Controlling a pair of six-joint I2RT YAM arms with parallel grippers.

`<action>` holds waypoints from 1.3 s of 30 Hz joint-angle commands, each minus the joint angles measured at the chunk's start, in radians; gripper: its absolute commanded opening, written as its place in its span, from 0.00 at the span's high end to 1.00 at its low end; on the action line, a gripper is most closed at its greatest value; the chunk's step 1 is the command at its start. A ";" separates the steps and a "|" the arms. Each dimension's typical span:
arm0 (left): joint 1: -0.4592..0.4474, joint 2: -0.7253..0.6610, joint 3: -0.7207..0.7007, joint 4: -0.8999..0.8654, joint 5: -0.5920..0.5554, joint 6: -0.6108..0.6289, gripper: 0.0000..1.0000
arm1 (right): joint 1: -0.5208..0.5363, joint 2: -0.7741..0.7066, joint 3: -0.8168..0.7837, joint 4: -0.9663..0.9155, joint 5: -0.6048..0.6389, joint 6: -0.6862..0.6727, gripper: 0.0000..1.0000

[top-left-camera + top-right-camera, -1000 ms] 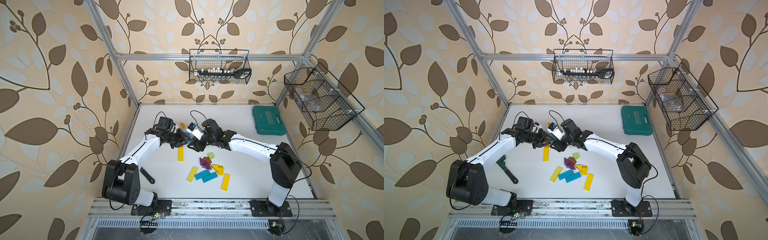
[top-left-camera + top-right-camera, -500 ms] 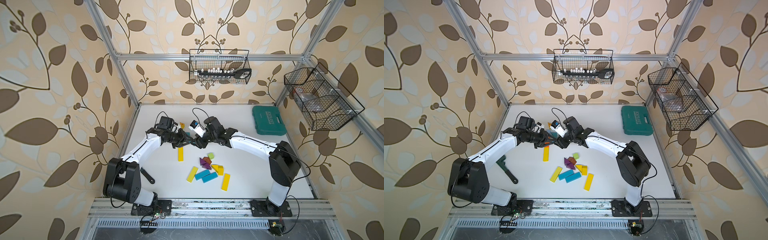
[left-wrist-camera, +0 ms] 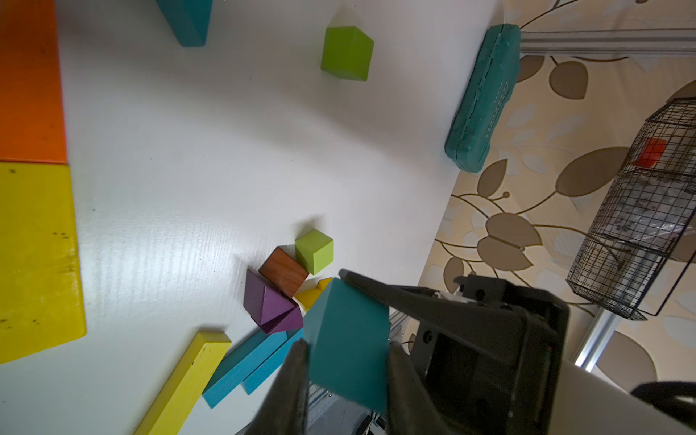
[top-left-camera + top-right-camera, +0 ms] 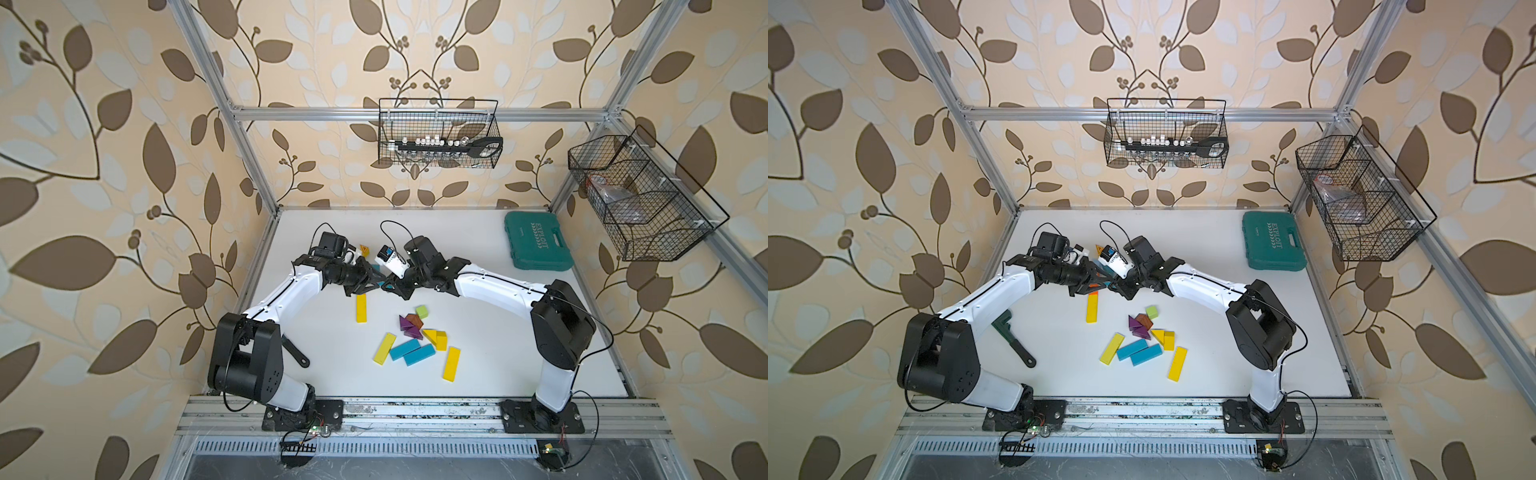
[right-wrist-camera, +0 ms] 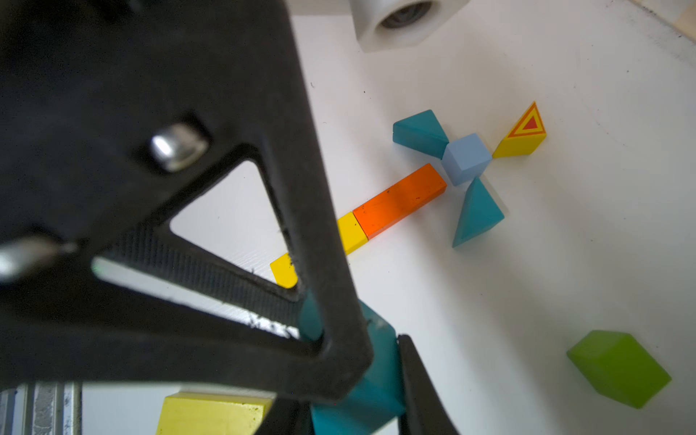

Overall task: Assemble a small pinwheel with building blocks
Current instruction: Pick up the building block from the center of the board, then assemble the building block at the center of the board.

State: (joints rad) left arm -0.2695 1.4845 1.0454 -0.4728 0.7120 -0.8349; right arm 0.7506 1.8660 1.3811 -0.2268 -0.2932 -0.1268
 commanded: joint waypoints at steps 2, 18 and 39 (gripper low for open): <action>-0.008 -0.009 0.041 -0.021 0.004 0.033 0.61 | -0.001 -0.005 0.030 -0.022 0.002 -0.006 0.88; 0.112 -0.169 0.007 -0.232 -0.246 0.155 0.29 | -0.284 0.046 0.100 -0.392 0.189 -0.319 0.98; 0.111 -0.178 -0.026 -0.342 -0.393 0.261 0.25 | -0.317 0.441 0.531 -0.592 0.252 -0.323 0.93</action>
State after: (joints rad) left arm -0.1574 1.3235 1.0264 -0.7948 0.3405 -0.6033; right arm 0.4309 2.2715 1.8748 -0.7734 -0.0509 -0.4362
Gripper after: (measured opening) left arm 0.750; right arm 0.285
